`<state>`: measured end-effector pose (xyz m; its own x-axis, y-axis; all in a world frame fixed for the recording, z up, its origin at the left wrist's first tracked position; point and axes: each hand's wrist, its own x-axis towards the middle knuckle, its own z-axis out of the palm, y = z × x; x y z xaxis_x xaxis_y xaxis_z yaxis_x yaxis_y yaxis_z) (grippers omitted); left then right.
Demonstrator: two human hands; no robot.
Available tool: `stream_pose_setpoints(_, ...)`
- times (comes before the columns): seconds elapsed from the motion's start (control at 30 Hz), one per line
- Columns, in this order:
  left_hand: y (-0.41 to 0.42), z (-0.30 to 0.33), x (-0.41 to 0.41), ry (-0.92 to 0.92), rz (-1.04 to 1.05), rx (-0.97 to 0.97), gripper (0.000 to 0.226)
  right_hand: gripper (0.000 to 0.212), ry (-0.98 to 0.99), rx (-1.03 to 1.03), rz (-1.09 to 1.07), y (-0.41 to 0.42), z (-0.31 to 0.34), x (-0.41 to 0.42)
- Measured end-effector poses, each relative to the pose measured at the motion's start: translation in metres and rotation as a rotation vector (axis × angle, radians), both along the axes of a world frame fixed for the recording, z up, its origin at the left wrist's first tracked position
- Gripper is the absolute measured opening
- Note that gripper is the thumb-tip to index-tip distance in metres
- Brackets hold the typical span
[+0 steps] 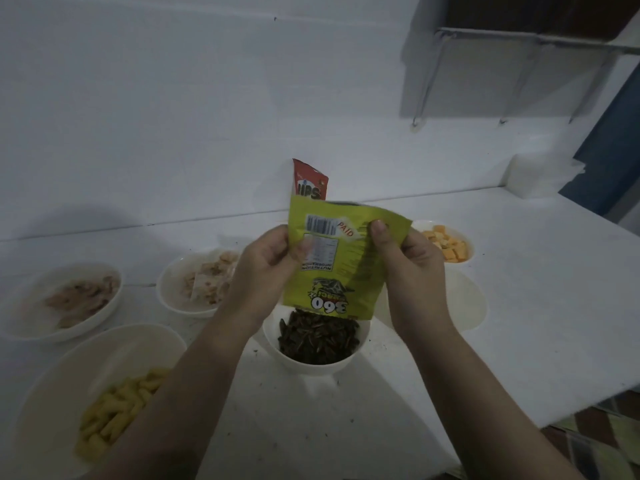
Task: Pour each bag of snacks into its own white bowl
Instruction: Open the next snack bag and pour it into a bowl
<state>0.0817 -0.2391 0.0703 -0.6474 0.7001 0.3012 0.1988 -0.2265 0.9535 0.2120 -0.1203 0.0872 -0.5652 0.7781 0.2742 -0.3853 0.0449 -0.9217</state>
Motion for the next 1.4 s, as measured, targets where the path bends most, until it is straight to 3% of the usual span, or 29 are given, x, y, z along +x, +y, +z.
stream_pose_setpoints(0.1, 0.004, 0.002, -0.002, -0.085, 0.096, 0.069, 0.014, 0.027, -0.112, 0.069, 0.088, 0.0, -0.012, -0.001)
stream_pose_setpoints(0.23, 0.003, -0.006, -0.011, -0.23, 0.159, 0.147, 0.017, 0.026, -0.529, 0.265, 0.15, 0.002, -0.04, -0.001)
stream_pose_setpoints(0.4, 0.012, -0.013, -0.001, -0.497, 0.142, 0.264, 0.019, 0.034, -0.624, 0.241, 0.162, 0.008, -0.049, 0.01)
stream_pose_setpoints(0.5, 0.022, -0.009, 0.007, -0.647, 0.108, 0.297, 0.02, 0.021, -0.521, 0.041, 0.136, 0.014, -0.048, 0.023)
stream_pose_setpoints(0.6, 0.038, -0.006, 0.023, -0.734, -0.008, 0.314, 0.024, 0.024, -0.364, -0.169, 0.052, 0.02, -0.043, 0.045)
stream_pose_setpoints(0.77, 0.082, -0.002, 0.075, -0.764, -0.15, 0.295, 0.028, 0.021, -0.291, -0.212, 0.006, 0.034, -0.037, 0.104)
stream_pose_setpoints(0.87, 0.115, -0.001, 0.12, -0.674, -0.226, 0.204, 0.027, 0.013, -0.252, -0.177, -0.171, 0.051, -0.032, 0.154)
stream_pose_setpoints(1.0, 0.159, -0.009, 0.188, -0.322, -0.218, 0.004, 0.02, 0.01, -0.166, -0.207, -0.418, 0.079, -0.026, 0.237)
stream_pose_setpoints(1.2, 0.225, -0.031, 0.323, -0.21, -0.472, -0.166, 0.021, 0.011, -0.11, -0.28, -0.775, 0.105, -0.043, 0.378)
stream_pose_setpoints(1.4, 0.272, -0.087, 0.443, -0.114, -0.739, -0.387, 0.016, 0.008, -0.204, -0.433, -1.007, 0.117, -0.106, 0.493)
